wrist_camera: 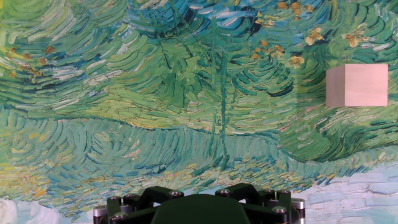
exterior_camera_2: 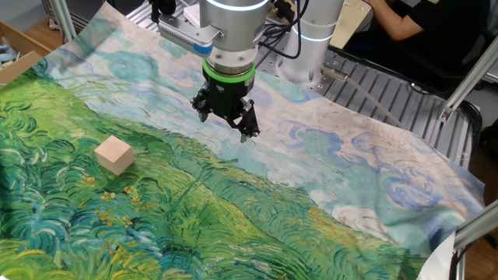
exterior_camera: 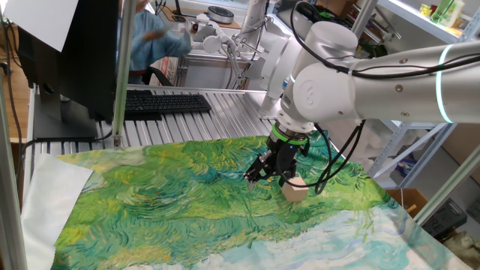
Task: Pick up the small block on the left and move it to the right
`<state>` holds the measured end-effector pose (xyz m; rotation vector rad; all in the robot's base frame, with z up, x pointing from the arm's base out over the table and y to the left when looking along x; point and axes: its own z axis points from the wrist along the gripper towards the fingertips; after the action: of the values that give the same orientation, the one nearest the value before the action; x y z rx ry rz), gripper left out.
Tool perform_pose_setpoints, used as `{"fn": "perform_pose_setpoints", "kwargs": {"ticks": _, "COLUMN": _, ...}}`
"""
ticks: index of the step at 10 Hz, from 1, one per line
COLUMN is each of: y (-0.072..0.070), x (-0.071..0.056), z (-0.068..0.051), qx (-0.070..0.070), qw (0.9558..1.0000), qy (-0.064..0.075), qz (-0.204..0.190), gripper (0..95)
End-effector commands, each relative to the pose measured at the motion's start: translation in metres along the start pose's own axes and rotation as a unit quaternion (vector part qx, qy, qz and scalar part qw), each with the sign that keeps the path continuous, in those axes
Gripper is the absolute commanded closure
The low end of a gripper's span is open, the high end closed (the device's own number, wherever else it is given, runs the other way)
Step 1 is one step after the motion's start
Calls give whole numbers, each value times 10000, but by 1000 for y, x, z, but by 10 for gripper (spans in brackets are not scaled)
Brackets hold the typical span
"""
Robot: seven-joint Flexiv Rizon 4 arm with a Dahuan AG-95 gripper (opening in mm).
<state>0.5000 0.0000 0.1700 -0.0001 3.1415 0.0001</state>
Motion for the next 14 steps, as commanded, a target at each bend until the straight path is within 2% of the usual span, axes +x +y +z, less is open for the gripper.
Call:
{"fn": "perform_pose_setpoints", "kwargs": {"ticks": 1, "y": 0, "x": 0, "z": 0, "qx": 0, "qw": 10000, "qy": 1, "qz": 0, "gripper": 0}}
{"fn": "perform_pose_setpoints", "kwargs": {"ticks": 2, "y": 0, "x": 0, "z": 0, "qx": 156, "qw": 9877, "qy": -17, "qz": 1557, "gripper": 950}}
{"fn": "perform_pose_setpoints", "kwargs": {"ticks": 4, "y": 0, "x": 0, "z": 0, "qx": 149, "qw": 9896, "qy": -3, "qz": 1431, "gripper": 950}}
{"fn": "perform_pose_setpoints", "kwargs": {"ticks": 14, "y": 0, "x": 0, "z": 0, "qx": 133, "qw": 9874, "qy": 0, "qz": 1580, "gripper": 950}}
